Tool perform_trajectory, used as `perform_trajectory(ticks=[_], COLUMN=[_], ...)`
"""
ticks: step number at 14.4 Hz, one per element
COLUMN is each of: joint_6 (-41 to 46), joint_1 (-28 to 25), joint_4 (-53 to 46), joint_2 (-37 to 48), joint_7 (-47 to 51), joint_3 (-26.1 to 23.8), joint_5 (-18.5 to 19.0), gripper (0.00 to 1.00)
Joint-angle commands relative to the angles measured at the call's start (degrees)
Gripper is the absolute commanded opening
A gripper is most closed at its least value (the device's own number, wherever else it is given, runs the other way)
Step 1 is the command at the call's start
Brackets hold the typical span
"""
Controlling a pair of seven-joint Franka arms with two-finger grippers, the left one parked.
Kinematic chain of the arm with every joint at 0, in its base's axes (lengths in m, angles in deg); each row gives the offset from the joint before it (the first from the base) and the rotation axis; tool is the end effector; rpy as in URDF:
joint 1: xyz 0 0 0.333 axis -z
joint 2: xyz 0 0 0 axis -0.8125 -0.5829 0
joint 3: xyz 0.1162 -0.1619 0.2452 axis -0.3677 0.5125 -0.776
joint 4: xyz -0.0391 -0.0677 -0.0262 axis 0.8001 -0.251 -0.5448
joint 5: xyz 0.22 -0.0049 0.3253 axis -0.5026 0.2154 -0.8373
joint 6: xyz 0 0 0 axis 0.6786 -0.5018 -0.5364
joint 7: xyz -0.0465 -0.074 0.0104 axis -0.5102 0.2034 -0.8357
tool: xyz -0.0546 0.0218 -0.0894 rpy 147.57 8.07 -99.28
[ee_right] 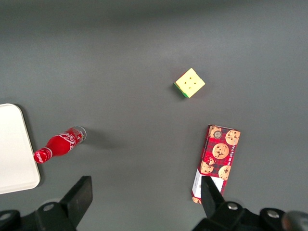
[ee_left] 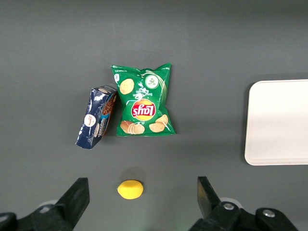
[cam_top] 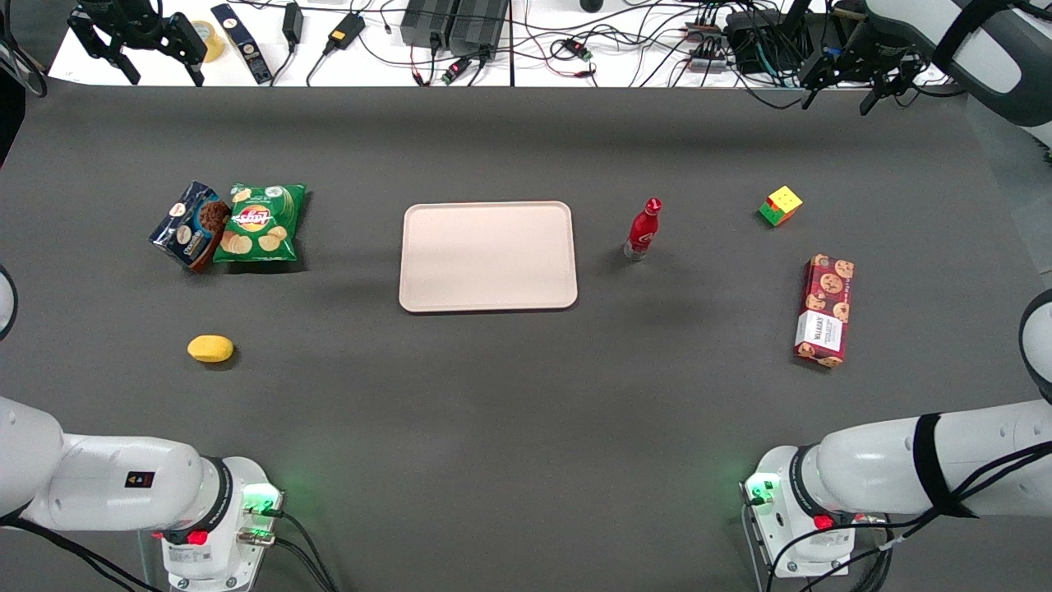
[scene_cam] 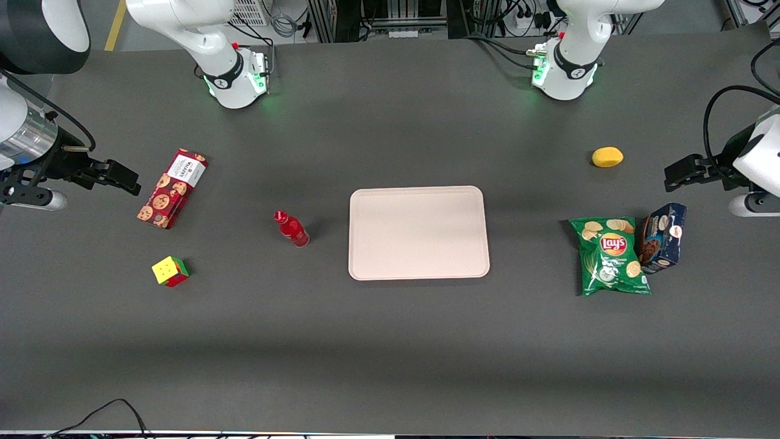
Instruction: Place coke bottle on tray
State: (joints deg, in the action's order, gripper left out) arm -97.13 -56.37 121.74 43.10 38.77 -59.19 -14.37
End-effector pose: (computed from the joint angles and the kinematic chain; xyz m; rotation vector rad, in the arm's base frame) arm 0.5388 0.0110 0.5698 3.1010 -0.2672 -0.0136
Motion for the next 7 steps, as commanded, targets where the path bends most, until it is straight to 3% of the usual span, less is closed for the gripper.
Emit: perform_trajectory(ticks=[1, 7], joint_6=[1.44, 3.37], joint_1=[0.18, -0.69], joint_4=[-1.47, -2.35], joint_2=[-0.66, -1.54], joint_7=[-1.27, -1.18], joint_3=[0.14, -0.38], joint_5=[0.62, 0.19], gripper=[1.0, 1.0])
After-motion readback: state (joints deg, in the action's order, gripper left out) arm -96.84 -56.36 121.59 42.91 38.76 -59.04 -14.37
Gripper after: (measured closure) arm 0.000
